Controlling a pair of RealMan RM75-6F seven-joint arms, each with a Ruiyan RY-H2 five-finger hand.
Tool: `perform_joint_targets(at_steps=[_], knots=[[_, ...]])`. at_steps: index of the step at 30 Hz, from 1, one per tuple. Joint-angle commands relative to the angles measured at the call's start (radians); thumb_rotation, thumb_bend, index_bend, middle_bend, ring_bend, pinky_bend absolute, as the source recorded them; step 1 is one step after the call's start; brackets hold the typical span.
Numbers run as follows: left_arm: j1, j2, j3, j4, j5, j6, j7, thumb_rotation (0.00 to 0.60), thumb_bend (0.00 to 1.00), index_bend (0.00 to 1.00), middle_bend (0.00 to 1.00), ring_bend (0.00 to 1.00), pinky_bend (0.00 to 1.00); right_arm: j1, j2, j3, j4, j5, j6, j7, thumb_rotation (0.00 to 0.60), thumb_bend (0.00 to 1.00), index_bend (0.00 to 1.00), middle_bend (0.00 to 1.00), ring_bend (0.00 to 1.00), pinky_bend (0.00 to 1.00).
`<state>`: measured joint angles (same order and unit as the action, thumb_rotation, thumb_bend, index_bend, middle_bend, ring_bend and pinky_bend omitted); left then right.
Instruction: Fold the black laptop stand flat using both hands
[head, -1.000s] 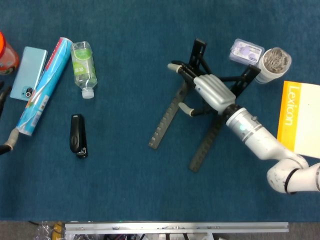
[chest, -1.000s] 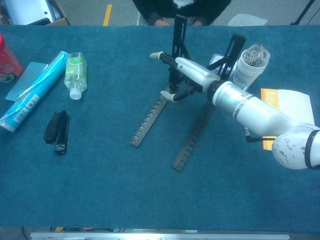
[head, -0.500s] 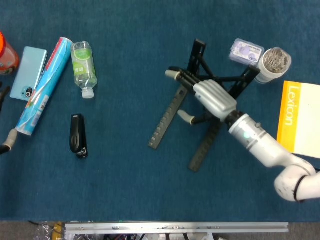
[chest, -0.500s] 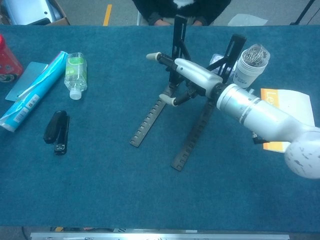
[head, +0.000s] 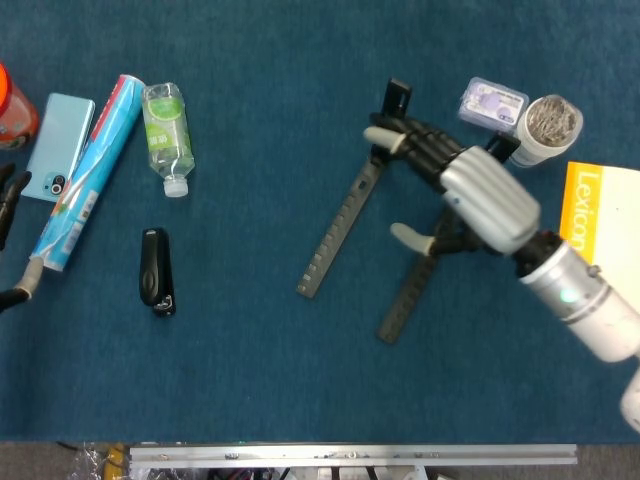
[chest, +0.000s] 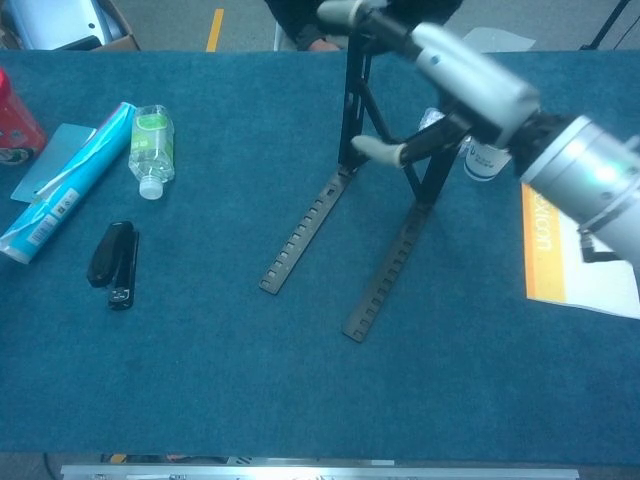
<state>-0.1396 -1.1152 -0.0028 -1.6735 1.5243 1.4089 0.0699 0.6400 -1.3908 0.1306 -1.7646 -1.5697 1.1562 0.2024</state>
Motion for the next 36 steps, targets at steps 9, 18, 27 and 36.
perform_joint_targets(at_steps=[9, 18, 27, 36], knots=[[-0.007, -0.006, 0.002, -0.018, -0.006, -0.016, 0.028, 0.6, 0.34, 0.0, 0.04, 0.0, 0.0, -0.103, 0.11, -0.034, -0.02, 0.024, 0.082, -0.054, 0.6, 0.1, 0.0, 0.04, 0.0, 0.1], [-0.01, -0.008, 0.003, -0.041, -0.002, -0.016, 0.055, 0.6, 0.34, 0.0, 0.04, 0.0, 0.0, -0.128, 0.113, -0.063, 0.03, 0.007, 0.081, 0.025, 0.6, 0.1, 0.0, 0.04, 0.0, 0.09], [-0.003, 0.001, 0.007, -0.049, -0.004, -0.009, 0.059, 0.6, 0.34, 0.0, 0.04, 0.0, 0.0, -0.149, 0.11, -0.102, 0.037, -0.038, 0.086, 0.073, 0.6, 0.1, 0.0, 0.04, 0.0, 0.09], [-0.003, 0.002, 0.007, -0.05, 0.004, -0.004, 0.056, 0.6, 0.34, 0.0, 0.04, 0.0, 0.0, -0.164, 0.116, -0.135, 0.015, -0.094, 0.101, 0.108, 0.6, 0.1, 0.0, 0.04, 0.0, 0.1]])
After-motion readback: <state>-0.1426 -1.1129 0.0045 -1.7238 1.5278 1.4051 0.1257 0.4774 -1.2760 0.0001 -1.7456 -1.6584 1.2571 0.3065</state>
